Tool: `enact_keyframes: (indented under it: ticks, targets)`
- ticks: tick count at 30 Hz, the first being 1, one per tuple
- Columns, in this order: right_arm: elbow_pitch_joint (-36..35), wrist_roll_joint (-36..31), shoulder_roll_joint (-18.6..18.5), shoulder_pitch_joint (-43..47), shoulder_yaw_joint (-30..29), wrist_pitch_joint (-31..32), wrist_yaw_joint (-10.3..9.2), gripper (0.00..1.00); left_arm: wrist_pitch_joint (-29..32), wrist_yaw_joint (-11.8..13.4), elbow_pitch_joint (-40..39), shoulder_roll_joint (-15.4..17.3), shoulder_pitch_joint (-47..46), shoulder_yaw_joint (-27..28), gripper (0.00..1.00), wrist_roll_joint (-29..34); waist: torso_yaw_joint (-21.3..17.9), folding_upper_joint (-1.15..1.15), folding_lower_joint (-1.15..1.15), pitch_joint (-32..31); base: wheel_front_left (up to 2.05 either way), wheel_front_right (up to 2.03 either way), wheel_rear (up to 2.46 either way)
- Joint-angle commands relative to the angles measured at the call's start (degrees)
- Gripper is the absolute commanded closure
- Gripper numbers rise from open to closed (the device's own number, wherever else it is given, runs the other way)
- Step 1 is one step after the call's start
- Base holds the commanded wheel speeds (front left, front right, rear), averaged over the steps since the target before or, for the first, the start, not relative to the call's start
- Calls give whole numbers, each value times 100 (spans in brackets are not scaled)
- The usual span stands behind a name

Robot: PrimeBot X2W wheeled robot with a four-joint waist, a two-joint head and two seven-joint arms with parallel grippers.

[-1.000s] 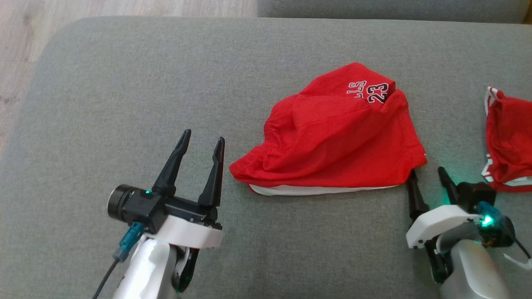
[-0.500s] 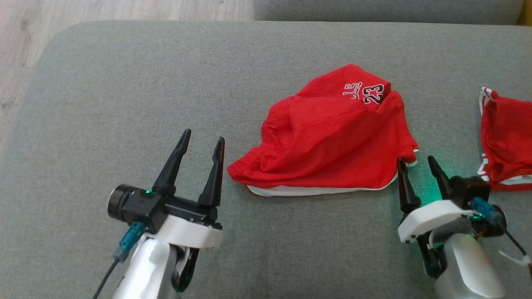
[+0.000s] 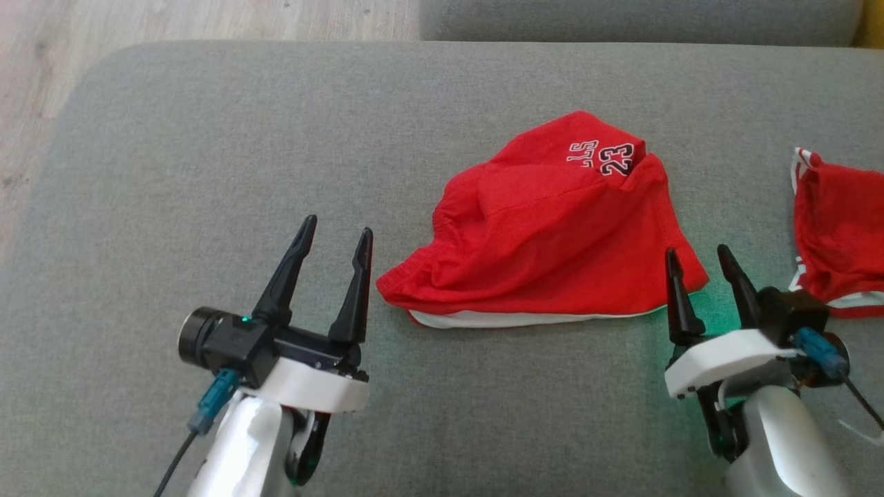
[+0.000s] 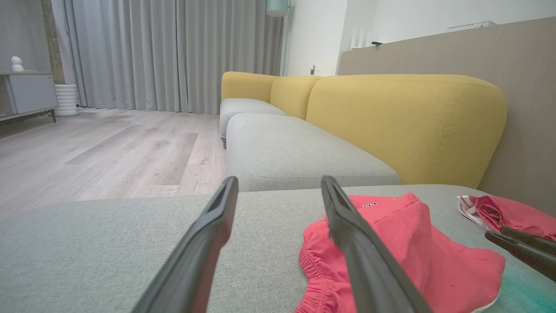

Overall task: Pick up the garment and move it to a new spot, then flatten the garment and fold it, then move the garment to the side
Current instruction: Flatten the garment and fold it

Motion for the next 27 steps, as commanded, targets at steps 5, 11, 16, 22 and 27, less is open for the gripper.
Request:
enact_keyframes:
  ticks: [5, 11, 16, 22, 27]
  targets:
    - [-244, 5, -23, 69, 98, 116, -4, 0, -24, -32, -169, 26, -214, 166, 0, 59, -10, 0, 0, 0, 0, 0, 0]
    - [-88, -194, -23, 105, -201, 346, -4, 0, -24, -32, -173, 25, -204, 156, 0, 61, 13, 0, 0, 29, 0, 0, 0]
    - [55, -314, -23, 22, -371, 445, -4, 0, -24, -32, -163, 25, -222, 145, 0, 64, 28, 0, 0, 65, 0, 0, 0]
    - [224, -422, -22, -50, -500, 492, -4, 0, -24, -33, -155, 30, -230, 124, 0, 57, 34, 0, 0, 69, 0, 0, 0]
    - [338, -450, -22, -95, -483, 481, -4, 0, -24, -33, -167, 31, -219, 134, 0, 58, 8, 0, 0, 67, 0, 0, 0]
